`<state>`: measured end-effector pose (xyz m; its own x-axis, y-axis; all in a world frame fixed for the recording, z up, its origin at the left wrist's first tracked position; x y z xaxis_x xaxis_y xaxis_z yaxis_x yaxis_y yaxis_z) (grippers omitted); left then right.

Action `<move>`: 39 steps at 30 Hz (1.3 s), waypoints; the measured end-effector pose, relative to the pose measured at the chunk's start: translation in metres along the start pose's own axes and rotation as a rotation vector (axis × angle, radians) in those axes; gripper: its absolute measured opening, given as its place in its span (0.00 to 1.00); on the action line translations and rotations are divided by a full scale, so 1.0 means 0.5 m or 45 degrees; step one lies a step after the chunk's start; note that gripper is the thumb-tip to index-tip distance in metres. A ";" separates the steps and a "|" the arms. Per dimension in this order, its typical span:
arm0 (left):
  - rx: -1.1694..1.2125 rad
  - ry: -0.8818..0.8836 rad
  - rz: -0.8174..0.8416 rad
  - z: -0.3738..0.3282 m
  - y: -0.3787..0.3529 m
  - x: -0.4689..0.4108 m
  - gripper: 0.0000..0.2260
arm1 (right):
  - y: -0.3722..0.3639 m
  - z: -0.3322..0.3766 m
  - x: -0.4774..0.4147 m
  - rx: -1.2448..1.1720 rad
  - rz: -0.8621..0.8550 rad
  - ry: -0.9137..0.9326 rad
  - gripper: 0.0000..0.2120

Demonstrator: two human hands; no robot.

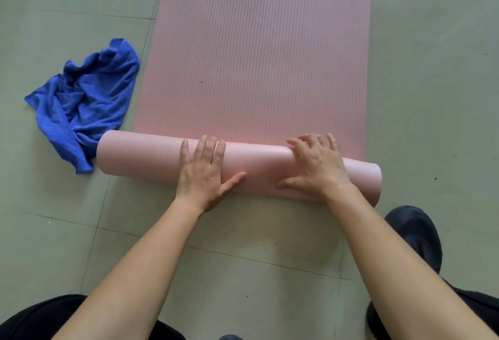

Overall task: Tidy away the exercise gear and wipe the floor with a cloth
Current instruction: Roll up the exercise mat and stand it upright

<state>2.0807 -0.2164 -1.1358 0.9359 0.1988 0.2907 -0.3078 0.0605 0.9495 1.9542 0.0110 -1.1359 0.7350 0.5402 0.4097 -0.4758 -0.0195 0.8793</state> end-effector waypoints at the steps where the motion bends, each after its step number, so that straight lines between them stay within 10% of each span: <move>1: -0.017 0.019 0.005 -0.002 0.000 -0.012 0.41 | -0.003 0.010 0.007 0.006 -0.056 -0.002 0.50; 7: 0.013 0.017 -0.087 0.008 0.072 -0.121 0.36 | -0.024 0.071 0.036 -0.038 -0.363 0.032 0.47; 11: -0.009 -0.059 0.081 -0.009 0.096 -0.167 0.33 | -0.004 0.056 0.026 0.103 -0.090 0.039 0.63; 19: 0.438 0.071 0.263 -0.019 0.065 -0.149 0.29 | 0.068 -0.001 -0.011 -0.155 0.259 0.032 0.55; 23: 0.401 0.116 -0.407 -0.036 0.096 -0.108 0.21 | 0.067 -0.039 -0.031 -0.126 -0.300 -0.166 0.47; 26: 0.309 0.088 -0.483 -0.054 0.081 -0.098 0.21 | 0.077 -0.041 -0.038 -0.182 -0.848 -0.193 0.23; 39: 0.134 0.094 -0.219 -0.059 0.162 -0.237 0.27 | -0.020 -0.006 0.021 -0.074 -0.820 -0.099 0.38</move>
<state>1.9398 -0.2062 -1.0967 0.9569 0.2658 0.1172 -0.1211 -0.0017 0.9926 1.9650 0.0195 -1.1411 0.9138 0.3658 -0.1762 0.0476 0.3346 0.9412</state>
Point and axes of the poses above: each hand's wrist, its own x-axis away from the middle knuckle, its own y-axis out of the back of the hand, z = x × y, the point moved 3 cm from there along -x, towards the middle knuckle, and after that the axes turned 2 degrees about -z, right-handed, at the moved point
